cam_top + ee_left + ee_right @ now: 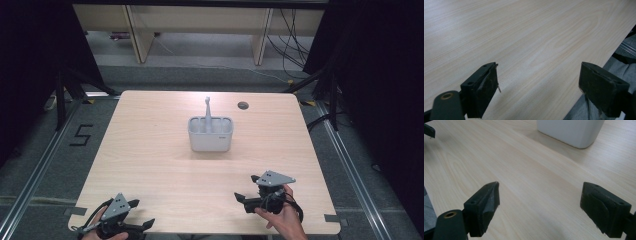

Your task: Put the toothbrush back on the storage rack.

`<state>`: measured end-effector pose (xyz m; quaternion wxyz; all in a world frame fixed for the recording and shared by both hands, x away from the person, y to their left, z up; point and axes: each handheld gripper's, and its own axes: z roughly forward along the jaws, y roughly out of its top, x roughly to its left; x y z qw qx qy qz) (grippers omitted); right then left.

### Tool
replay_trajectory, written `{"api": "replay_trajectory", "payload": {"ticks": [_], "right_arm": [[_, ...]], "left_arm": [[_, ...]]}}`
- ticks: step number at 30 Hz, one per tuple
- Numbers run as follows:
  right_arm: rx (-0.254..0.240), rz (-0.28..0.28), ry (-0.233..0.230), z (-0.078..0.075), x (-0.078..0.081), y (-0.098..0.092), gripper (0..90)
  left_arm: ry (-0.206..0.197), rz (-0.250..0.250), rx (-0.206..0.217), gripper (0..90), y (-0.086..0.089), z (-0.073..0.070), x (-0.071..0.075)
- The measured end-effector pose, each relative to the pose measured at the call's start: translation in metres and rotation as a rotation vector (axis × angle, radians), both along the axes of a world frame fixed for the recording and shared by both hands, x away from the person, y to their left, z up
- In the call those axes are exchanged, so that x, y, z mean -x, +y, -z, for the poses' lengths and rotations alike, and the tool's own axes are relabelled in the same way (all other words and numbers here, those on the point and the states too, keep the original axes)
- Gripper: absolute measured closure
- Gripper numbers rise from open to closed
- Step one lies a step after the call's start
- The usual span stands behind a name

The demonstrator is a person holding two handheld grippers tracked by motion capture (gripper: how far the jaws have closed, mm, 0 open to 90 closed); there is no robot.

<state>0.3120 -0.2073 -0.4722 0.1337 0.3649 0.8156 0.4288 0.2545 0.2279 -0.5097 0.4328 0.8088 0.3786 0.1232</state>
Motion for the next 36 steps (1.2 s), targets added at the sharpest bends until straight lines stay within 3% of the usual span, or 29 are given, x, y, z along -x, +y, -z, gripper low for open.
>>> {"api": "replay_trajectory", "payload": {"ticks": [2, 5, 6, 9, 12, 14, 16, 17, 21, 22, 24, 27, 29, 30, 32, 33, 34, 36], "right_arm": [[0.01, -0.026, -0.018, 0.0, -0.001, -0.002, 16.8], [0.0, -0.023, -0.008, 0.001, 0.002, -0.002, 16.8], [0.015, -0.02, -0.03, 0.0, 0.002, -0.003, 16.8], [0.006, -0.039, -0.015, 0.002, 0.003, -0.004, 16.8], [0.017, -0.027, -0.014, 0.004, 0.005, -0.006, 16.7], [0.017, -0.027, -0.005, 0.004, 0.007, -0.007, 16.7], [0.015, -0.011, 0.02, 0.004, 0.01, -0.008, 16.7], [0.032, -0.025, -0.009, 0.005, 0.008, -0.01, 16.6], [0.03, -0.01, 0.022, 0.007, 0.012, -0.012, 16.6], [0.037, -0.017, 0.026, 0.009, 0.013, -0.013, 16.6], [0.032, -0.01, 0.034, 0.01, 0.015, -0.013, 16.6], [0.049, -0.03, 0.016, 0.011, 0.014, -0.016, 16.5], [0.046, -0.023, 0.04, 0.012, 0.015, -0.017, 16.5], [0.054, -0.018, 0.028, 0.012, 0.016, -0.019, 16.5], [0.052, -0.008, 0.042, 0.013, 0.016, -0.02, 16.6], [0.052, -0.008, 0.042, 0.013, 0.016, -0.02, 16.6], [0.031, 0.0, 0.066, 0.013, 0.018, -0.019, 16.5], [0.053, -0.019, 0.051, 0.014, 0.016, -0.021, 16.5]], "left_arm": [[0.0, 0.004, -0.008, 15.0, 0.001, 0.0, 0.0], [0.005, 0.006, -0.012, 15.0, 0.001, -0.001, 0.0], [0.002, 0.016, -0.045, 15.0, 0.003, -0.001, -0.001], [0.002, 0.015, -0.043, 15.0, 0.003, -0.001, -0.001], [0.003, 0.011, -0.03, 15.0, 0.002, -0.001, -0.001], [0.002, 0.016, -0.043, 15.0, 0.003, -0.001, -0.001], [0.001, 0.016, -0.044, 15.0, 0.003, -0.001, -0.001], [0.006, 0.007, -0.013, 15.0, 0.001, -0.001, 0.0], [-0.001, 0.011, -0.034, 15.0, 0.002, -0.001, -0.001], [0.0, 0.003, -0.007, 15.0, 0.001, 0.0, 0.0], [0.001, -0.002, -0.006, 15.0, 0.0, -0.001, 0.001], [0.004, 0.004, -0.011, 15.0, 0.001, -0.001, 0.0], [0.002, 0.003, -0.011, 15.0, 0.0, -0.001, 0.0], [-0.002, 0.014, -0.044, 15.0, 0.003, -0.002, 0.0], [0.002, 0.017, -0.048, 15.0, 0.003, -0.002, -0.001], [0.004, 0.006, -0.014, 15.0, 0.001, -0.002, 0.0], [0.004, 0.004, -0.011, 15.0, 0.001, -0.001, 0.0], [0.003, 0.004, -0.012, 15.0, 0.001, -0.002, 0.0]]}}
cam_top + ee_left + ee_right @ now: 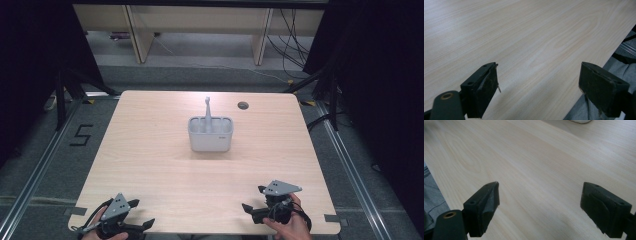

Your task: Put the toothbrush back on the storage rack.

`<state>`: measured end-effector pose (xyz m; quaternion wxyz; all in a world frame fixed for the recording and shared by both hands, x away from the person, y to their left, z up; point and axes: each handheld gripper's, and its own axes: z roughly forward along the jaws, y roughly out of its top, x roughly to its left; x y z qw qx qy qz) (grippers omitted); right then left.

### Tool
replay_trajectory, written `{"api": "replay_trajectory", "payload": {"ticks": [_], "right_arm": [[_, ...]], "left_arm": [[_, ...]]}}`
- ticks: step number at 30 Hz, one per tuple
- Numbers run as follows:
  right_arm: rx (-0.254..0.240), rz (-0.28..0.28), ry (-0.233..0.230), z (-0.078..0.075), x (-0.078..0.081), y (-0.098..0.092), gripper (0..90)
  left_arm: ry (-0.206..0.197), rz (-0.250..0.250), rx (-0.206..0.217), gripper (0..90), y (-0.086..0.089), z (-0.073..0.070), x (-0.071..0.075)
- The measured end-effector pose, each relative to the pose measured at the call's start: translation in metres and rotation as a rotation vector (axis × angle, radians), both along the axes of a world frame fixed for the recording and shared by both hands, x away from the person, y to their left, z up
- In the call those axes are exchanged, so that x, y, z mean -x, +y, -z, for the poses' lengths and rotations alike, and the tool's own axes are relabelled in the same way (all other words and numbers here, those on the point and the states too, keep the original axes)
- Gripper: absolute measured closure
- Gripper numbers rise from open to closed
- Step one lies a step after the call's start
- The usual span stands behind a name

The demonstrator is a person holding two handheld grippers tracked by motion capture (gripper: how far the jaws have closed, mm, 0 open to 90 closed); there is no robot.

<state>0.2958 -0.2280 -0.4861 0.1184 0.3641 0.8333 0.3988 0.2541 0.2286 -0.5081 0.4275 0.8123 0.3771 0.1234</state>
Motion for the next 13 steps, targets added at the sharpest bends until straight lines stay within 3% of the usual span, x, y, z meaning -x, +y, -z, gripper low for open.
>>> {"api": "replay_trajectory", "payload": {"ticks": [3, 4, 13], "right_arm": [[-0.004, 0.0, 0.001, 0.0008, 0.0, 0.0003, 16.5], [0.001, -0.004, -0.002, 0.0013, -0.0004, 0.0005, 16.6], [0.005, -0.014, 0.004, 0.0026, -0.001, 0.0011, 16.6]], "left_arm": [[0.0, 0.0, 0.0, 15.0, 0.0, 0.0, -0.0001], [-0.005, 0.008, -0.027, 15.0, 0.0014, -0.0002, -0.0007], [-0.001, 0.003, 0.0, 15.0, 0.0, -0.0002, 0.0001]]}}
